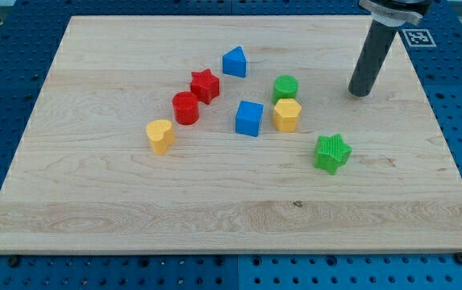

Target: Push the green circle left a bit

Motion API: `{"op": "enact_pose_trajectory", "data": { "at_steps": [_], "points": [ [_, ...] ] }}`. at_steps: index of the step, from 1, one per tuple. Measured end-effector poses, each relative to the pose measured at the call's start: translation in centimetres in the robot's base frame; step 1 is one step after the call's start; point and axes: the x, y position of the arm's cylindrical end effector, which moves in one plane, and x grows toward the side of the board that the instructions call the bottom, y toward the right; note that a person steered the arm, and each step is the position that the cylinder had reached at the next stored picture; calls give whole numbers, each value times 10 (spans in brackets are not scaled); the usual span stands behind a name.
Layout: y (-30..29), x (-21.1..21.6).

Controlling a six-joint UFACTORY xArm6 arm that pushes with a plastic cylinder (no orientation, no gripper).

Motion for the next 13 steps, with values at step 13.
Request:
{"op": "enact_pose_trajectory", "data": {
  "at_steps": [13],
  "points": [
    [-88,13]
  ]
}}
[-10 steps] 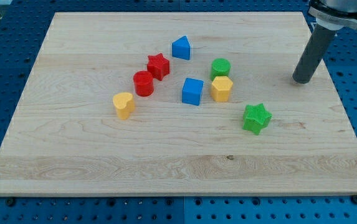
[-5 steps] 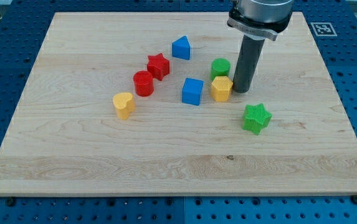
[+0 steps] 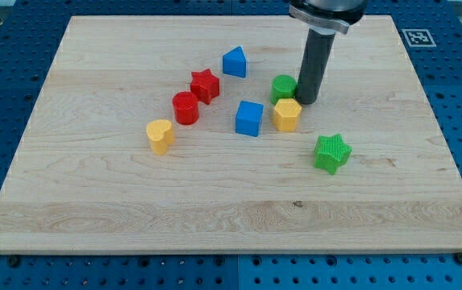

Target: Push the green circle left a bit

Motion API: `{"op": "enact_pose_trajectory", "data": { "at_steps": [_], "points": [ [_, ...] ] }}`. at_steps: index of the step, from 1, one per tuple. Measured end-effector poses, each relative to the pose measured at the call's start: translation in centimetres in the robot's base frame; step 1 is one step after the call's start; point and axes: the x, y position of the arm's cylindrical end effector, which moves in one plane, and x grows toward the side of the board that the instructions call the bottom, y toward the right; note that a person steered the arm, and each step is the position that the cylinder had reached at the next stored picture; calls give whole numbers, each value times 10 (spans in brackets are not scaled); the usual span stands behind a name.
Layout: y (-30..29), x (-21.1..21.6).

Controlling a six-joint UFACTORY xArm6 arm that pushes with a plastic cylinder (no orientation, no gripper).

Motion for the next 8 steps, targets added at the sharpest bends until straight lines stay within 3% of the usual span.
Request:
{"op": "enact_pose_trajectory", "data": {
  "at_steps": [8],
  "points": [
    [-8,-5]
  ]
}}
